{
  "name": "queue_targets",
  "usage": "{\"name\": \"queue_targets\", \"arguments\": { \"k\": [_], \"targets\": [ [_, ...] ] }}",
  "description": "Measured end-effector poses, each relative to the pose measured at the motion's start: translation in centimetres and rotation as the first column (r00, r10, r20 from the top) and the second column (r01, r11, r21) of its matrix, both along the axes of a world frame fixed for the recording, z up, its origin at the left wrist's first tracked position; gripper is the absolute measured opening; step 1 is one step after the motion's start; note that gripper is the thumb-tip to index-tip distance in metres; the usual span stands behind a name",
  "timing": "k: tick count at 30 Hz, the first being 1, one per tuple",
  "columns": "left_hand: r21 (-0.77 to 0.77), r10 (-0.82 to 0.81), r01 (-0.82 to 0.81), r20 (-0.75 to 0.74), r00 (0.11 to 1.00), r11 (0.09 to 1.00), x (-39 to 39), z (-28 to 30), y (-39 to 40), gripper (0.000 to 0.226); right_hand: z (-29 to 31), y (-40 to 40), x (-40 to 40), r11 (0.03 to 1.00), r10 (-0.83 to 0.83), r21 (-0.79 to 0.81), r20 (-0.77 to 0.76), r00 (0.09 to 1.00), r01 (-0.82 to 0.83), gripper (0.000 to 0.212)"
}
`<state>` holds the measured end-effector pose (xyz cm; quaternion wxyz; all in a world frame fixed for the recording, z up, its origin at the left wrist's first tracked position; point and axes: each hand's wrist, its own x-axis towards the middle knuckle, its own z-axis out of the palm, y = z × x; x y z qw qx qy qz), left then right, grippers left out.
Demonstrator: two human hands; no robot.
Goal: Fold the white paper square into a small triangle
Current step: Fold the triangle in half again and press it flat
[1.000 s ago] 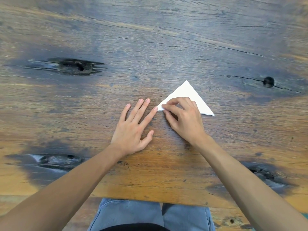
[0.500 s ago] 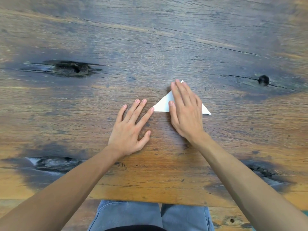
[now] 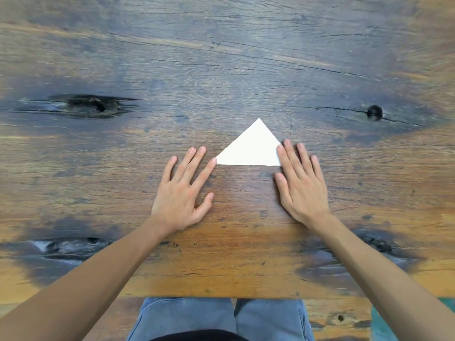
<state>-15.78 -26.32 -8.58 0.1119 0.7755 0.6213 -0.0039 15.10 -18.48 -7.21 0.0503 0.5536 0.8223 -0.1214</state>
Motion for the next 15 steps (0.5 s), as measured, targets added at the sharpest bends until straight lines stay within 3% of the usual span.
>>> {"name": "queue_targets", "arguments": {
  "k": [5, 10, 15],
  "targets": [
    [-0.023, 0.008, -0.007, 0.017, 1.0, 1.0, -0.1, 0.2, 0.1, 0.073, 1.3, -1.6, 4.5, 0.996, -0.018, -0.092, 0.01, 1.0, 0.019, 0.058],
    [-0.131, 0.074, -0.052, 0.168, 0.983, 0.99, 0.3, 2.6, 0.7, 0.084, 3.2, -0.1, 2.5, 0.981, -0.173, -0.113, -0.152, 0.973, 0.157, 0.058],
    [-0.046, 0.067, -0.057, 0.281, 0.957, 0.997, 4.6, 5.0, 5.2, 0.07, 3.8, 4.1, -2.3, 0.998, -0.048, -0.05, -0.172, 0.984, 0.04, 0.057]
  ]
}}
